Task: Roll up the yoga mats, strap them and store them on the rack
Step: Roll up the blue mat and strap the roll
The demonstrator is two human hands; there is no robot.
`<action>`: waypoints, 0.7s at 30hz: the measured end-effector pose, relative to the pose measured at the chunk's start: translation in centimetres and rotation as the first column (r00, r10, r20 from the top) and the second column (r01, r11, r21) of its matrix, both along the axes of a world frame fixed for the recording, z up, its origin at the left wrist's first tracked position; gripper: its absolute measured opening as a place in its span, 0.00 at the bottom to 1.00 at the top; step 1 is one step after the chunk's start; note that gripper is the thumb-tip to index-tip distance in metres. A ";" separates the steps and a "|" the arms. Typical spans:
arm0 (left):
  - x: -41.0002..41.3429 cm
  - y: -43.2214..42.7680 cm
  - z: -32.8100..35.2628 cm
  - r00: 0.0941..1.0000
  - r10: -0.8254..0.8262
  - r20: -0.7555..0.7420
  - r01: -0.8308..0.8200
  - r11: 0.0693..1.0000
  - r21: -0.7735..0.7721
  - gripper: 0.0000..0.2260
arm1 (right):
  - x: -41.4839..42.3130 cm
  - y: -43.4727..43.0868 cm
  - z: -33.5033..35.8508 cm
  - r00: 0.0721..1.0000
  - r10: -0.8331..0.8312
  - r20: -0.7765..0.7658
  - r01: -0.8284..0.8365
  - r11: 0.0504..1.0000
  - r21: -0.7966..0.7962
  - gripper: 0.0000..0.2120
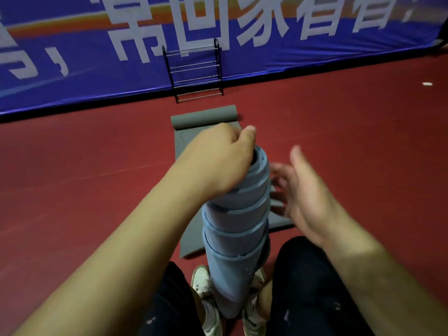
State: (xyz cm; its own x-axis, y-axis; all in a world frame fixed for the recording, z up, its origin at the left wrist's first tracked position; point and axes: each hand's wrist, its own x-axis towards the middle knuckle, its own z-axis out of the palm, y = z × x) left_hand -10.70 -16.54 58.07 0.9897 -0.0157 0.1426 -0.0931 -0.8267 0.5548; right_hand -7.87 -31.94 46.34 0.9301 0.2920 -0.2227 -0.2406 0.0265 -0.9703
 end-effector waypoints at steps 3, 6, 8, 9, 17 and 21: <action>-0.2 -0.9 0.1 0.999 -0.050 0.002 0.050 0.995 0.089 0.18 | 0.9 2.5 7.1 0.984 0.127 0.125 -0.100 0.974 -0.204 0.50; 0.6 -0.4 0.1 0.999 -0.043 -0.014 0.044 0.989 0.140 0.14 | 1.3 4.2 9.2 0.967 0.136 0.216 -0.040 0.916 -0.400 0.34; 1.7 0.1 -1.9 0.998 -0.024 -0.061 0.035 0.982 0.187 0.11 | 1.9 4.7 7.3 0.967 0.129 0.218 0.001 0.858 -0.513 0.31; 2.1 0.3 -3.6 0.996 -0.021 -0.090 0.040 0.975 0.217 0.09 | 1.9 4.9 5.9 0.973 0.131 0.192 0.000 0.827 -0.562 0.31; 1.7 2.5 -13.3 0.983 0.103 -0.154 -0.102 0.995 0.017 0.16 | 1.3 7.6 -1.9 0.975 0.222 0.022 -0.161 0.769 -0.618 0.31; 1.2 3.5 -12.6 0.974 0.138 -0.180 -0.170 0.970 -0.176 0.17 | 1.4 8.3 -2.0 0.975 0.220 0.006 -0.169 0.766 -0.620 0.29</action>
State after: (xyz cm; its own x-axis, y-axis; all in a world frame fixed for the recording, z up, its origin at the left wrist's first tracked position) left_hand -9.47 -13.01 45.44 0.9880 0.1501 -0.0374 0.1332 -0.7026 0.6990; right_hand -6.42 -23.62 44.33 0.8895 0.2939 -0.3498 -0.1018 -0.6188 -0.7790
